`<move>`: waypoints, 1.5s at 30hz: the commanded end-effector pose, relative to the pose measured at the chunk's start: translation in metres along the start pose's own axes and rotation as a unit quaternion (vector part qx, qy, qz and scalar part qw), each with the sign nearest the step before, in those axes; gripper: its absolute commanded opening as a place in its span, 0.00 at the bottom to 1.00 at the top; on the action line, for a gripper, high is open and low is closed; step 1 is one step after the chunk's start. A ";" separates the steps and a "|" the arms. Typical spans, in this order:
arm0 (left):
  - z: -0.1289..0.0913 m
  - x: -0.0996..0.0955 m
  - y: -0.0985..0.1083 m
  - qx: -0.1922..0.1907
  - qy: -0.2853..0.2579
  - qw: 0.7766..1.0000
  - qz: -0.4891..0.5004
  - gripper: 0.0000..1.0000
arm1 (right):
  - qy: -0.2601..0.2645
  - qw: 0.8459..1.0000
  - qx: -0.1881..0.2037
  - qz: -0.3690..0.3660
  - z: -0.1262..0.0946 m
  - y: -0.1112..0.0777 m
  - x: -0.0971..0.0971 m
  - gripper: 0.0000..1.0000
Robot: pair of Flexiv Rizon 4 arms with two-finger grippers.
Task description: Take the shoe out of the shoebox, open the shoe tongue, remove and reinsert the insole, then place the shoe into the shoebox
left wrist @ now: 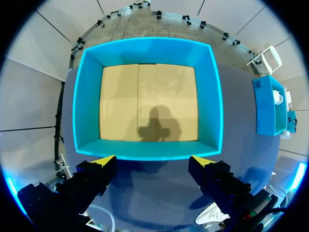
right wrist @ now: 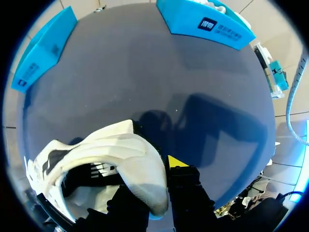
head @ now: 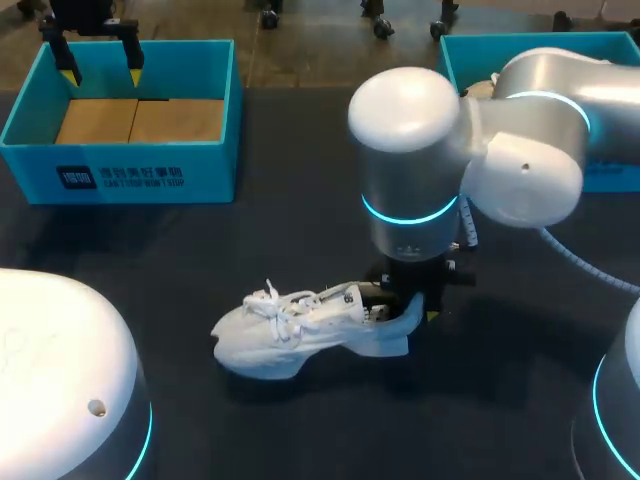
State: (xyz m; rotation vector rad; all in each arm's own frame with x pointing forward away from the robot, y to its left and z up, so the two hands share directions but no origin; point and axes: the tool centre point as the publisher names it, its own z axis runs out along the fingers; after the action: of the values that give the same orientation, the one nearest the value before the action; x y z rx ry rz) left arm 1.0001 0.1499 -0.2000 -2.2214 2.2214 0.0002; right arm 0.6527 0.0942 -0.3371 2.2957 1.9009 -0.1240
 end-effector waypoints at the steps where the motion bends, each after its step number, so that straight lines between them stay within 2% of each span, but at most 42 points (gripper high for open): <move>1: 0.000 0.000 0.000 0.000 0.000 1.000 0.000 1.00 | -0.102 0.995 -0.012 0.017 0.005 -0.011 0.027 0.00; 12: 0.000 0.000 0.000 0.000 0.000 1.000 0.000 1.00 | -0.133 0.991 -0.008 0.018 0.020 -0.018 0.038 0.00; 21: 0.000 0.000 0.000 0.000 0.000 1.000 0.000 1.00 | -0.165 0.986 0.001 0.024 0.032 -0.017 0.043 0.00; 27: 0.000 0.000 0.000 0.000 0.000 1.000 0.000 1.00 | -0.172 0.984 0.005 0.033 0.035 -0.014 0.044 0.00; 34: 0.000 0.000 0.000 0.000 0.000 1.000 0.000 1.00 | -0.222 0.973 0.004 0.064 0.042 -0.010 0.040 0.00; 40: 0.000 0.000 0.000 0.000 0.000 1.000 0.000 1.00 | -0.226 0.971 0.004 0.075 0.044 -0.012 0.039 0.00; 41: 0.000 0.000 0.000 0.000 0.000 1.000 0.000 1.00 | -0.223 0.972 0.008 0.077 0.044 -0.013 0.039 0.07; 42: 0.000 0.000 0.000 0.000 0.000 1.000 0.000 1.00 | -0.220 0.972 0.008 0.078 0.044 -0.014 0.039 0.35; 43: 0.000 0.000 0.000 0.000 0.000 1.000 0.000 1.00 | -0.214 0.973 0.010 0.081 0.042 -0.015 0.039 0.49; 44: 0.000 0.000 0.000 0.000 0.000 1.000 0.000 1.00 | -0.207 0.975 0.011 0.083 0.040 -0.015 0.038 0.69; 45: 0.000 0.000 0.000 0.000 0.000 1.000 0.000 1.00 | -0.205 0.975 0.011 0.084 0.038 -0.016 0.038 0.84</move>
State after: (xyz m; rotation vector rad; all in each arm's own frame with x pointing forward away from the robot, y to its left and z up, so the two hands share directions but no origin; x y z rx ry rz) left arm 1.0001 0.1499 -0.2000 -2.2214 2.2215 0.0002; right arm 0.6520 0.1194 -0.3811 2.1567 1.9994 -0.3498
